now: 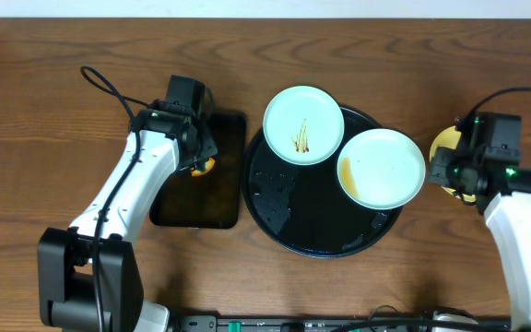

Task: Clean dirty plates on tray and stack at the side
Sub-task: 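Carry the pale green plate with the right gripper over the yellow plate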

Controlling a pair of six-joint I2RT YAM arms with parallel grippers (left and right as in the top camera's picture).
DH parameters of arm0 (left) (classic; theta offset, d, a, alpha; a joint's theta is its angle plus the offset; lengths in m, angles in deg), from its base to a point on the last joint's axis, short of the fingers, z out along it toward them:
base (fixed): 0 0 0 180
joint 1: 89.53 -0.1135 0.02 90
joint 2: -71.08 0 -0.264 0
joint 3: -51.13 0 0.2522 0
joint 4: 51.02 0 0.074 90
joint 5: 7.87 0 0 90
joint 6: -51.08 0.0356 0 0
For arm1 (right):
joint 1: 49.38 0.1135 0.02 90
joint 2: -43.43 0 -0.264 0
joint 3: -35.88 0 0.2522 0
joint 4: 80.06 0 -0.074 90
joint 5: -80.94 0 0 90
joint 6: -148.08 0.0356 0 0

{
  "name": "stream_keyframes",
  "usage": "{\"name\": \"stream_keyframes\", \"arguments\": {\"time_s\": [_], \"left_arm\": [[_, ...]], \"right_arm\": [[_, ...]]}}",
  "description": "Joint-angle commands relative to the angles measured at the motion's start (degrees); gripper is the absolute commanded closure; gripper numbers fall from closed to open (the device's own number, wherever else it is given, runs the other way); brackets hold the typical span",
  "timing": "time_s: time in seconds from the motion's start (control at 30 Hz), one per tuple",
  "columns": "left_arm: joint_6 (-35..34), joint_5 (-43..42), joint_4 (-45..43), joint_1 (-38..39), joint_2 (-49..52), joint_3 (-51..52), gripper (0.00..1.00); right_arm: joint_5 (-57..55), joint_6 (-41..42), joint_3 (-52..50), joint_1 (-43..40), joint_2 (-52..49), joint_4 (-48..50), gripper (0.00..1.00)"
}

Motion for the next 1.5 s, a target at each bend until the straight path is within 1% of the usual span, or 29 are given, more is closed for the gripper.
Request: {"name": "stream_keyframes", "arguments": {"time_s": [0.0, 0.17, 0.3, 0.53, 0.57, 0.63, 0.67, 0.93, 1.03, 1.27, 1.47], "left_arm": [[0.79, 0.72, 0.26, -0.17, 0.02, 0.22, 0.92], [0.79, 0.72, 0.26, -0.17, 0.02, 0.22, 0.93], [0.79, 0.72, 0.26, -0.17, 0.02, 0.22, 0.92], [0.79, 0.72, 0.26, -0.17, 0.02, 0.22, 0.92], [0.79, 0.72, 0.26, -0.17, 0.02, 0.22, 0.92], [0.79, 0.72, 0.28, -0.17, 0.02, 0.22, 0.92], [0.79, 0.70, 0.26, -0.17, 0.02, 0.22, 0.92], [0.76, 0.70, 0.26, -0.17, 0.02, 0.22, 0.92], [0.79, 0.70, 0.26, -0.17, 0.02, 0.22, 0.93], [0.79, 0.72, 0.24, -0.17, 0.02, 0.22, 0.92], [0.79, 0.72, 0.24, -0.17, 0.02, 0.22, 0.92]], "right_arm": [[8.04, -2.01, 0.74, -1.31, -4.20, -0.24, 0.63], [8.22, -2.03, 0.74, -1.40, -10.45, 0.46, 0.59], [8.20, -2.03, 0.74, -1.40, -14.38, 1.55, 0.60], [7.96, -2.05, 0.74, -1.40, -15.82, 1.95, 0.78], [7.98, -2.03, 0.74, -1.44, -15.82, 1.92, 0.83], [7.98, -2.03, 0.74, -1.44, -15.82, 1.81, 0.95], [7.98, -2.03, 0.74, -1.44, -15.82, 1.70, 0.99], [8.00, -2.03, 0.81, -1.44, -15.65, 2.14, 0.99], [8.02, -2.73, 1.25, -1.44, -14.14, 2.34, 0.99], [7.61, -8.35, 2.62, -1.38, -5.27, 2.64, 0.99], [-0.61, -11.61, 2.62, 0.50, 1.44, 3.30, 0.99]]}}
